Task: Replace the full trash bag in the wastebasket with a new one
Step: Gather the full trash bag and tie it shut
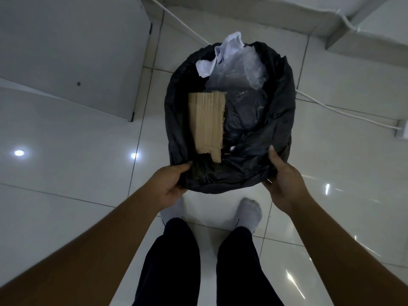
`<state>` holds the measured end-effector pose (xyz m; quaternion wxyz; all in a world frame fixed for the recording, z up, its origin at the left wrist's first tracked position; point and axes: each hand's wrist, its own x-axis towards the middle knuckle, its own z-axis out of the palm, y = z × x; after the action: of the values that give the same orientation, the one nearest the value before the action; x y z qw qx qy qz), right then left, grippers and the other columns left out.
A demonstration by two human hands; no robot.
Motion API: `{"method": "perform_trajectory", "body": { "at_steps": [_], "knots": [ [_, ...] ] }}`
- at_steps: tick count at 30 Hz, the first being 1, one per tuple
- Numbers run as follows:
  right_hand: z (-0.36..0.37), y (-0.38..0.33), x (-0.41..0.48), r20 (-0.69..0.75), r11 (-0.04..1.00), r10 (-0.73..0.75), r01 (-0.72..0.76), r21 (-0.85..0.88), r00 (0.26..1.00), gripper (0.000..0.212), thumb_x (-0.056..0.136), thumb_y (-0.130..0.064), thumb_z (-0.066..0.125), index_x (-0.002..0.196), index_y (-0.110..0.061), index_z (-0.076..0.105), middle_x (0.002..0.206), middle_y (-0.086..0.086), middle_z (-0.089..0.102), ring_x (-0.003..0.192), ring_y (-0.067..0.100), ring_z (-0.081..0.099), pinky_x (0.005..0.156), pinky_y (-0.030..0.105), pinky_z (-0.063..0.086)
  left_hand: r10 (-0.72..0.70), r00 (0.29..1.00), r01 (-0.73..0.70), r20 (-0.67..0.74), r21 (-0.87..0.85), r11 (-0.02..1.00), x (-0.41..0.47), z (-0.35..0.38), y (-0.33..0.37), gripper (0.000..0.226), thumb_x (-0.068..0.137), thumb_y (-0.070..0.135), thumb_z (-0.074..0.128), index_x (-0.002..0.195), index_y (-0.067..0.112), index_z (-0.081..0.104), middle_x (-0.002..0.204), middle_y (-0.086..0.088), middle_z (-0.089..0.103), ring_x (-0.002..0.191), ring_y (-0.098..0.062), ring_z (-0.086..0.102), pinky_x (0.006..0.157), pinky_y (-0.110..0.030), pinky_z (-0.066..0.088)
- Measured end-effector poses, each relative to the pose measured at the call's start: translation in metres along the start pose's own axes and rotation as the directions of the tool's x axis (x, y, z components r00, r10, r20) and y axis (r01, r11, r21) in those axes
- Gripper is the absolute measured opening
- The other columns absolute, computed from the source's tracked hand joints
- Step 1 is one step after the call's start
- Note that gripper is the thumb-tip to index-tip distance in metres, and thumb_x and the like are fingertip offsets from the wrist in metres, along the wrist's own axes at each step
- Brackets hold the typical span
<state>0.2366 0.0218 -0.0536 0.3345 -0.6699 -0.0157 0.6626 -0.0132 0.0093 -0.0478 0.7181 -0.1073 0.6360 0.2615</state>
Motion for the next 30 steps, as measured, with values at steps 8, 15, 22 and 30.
{"method": "perform_trajectory", "body": {
  "at_steps": [8, 15, 22, 30],
  "knots": [
    [0.0, 0.041, -0.022, 0.125, 0.984, 0.133, -0.116, -0.135, 0.983, 0.054, 0.072, -0.024, 0.075, 0.122, -0.008, 0.06, 0.112, 0.005, 0.074, 0.102, 0.023, 0.071, 0.087, 0.035, 0.057, 0.008, 0.998, -0.012, -0.064, -0.052, 0.999, -0.007, -0.026, 0.002, 0.034, 0.093, 0.022, 0.059, 0.125, 0.011, 0.06, 0.121, -0.012, 0.066, 0.109, -0.026, 0.062, 0.087, -0.038, 0.052],
    [-0.012, 0.053, -0.039, -0.134, 0.987, 0.008, -0.029, -0.157, 0.991, 0.009, 0.092, -0.015, 0.064, 0.093, -0.021, 0.07, 0.098, -0.007, 0.07, 0.101, 0.013, 0.061, 0.087, 0.028, 0.043, 0.191, 0.973, -0.198, -0.13, -0.039, 0.979, -0.013, -0.046, 0.008, 0.043, 0.09, 0.023, 0.066, 0.131, 0.014, 0.058, 0.123, -0.009, 0.068, 0.11, -0.025, 0.066, 0.08, -0.035, 0.059],
    [-0.025, -0.002, -0.009, -0.022, 0.908, 0.248, -0.224, 0.355, 0.969, 0.064, 0.084, -0.045, 0.069, 0.13, -0.003, 0.054, 0.128, 0.011, 0.062, 0.11, 0.024, 0.062, 0.093, 0.031, 0.048, 0.266, 0.963, -0.268, -0.037, -0.062, 0.962, -0.018, -0.02, 0.044, 0.044, 0.089, 0.036, 0.062, 0.13, 0.02, 0.059, 0.12, -0.006, 0.07, 0.109, -0.026, 0.067, 0.078, -0.039, 0.059],
    [-0.012, -0.054, 0.023, -0.05, 0.982, 0.173, -0.169, 0.085, 0.984, 0.059, 0.089, -0.063, 0.052, 0.127, -0.02, 0.065, 0.132, 0.009, 0.064, 0.121, 0.031, 0.06, 0.103, 0.046, 0.047, 0.292, 0.952, -0.29, -0.092, 0.034, 0.956, -0.009, -0.024, 0.053, 0.064, 0.085, 0.067, 0.047, 0.136, 0.029, 0.054, 0.126, 0.0, 0.065, 0.115, -0.024, 0.062, 0.097, -0.047, 0.05]
  ]
}}
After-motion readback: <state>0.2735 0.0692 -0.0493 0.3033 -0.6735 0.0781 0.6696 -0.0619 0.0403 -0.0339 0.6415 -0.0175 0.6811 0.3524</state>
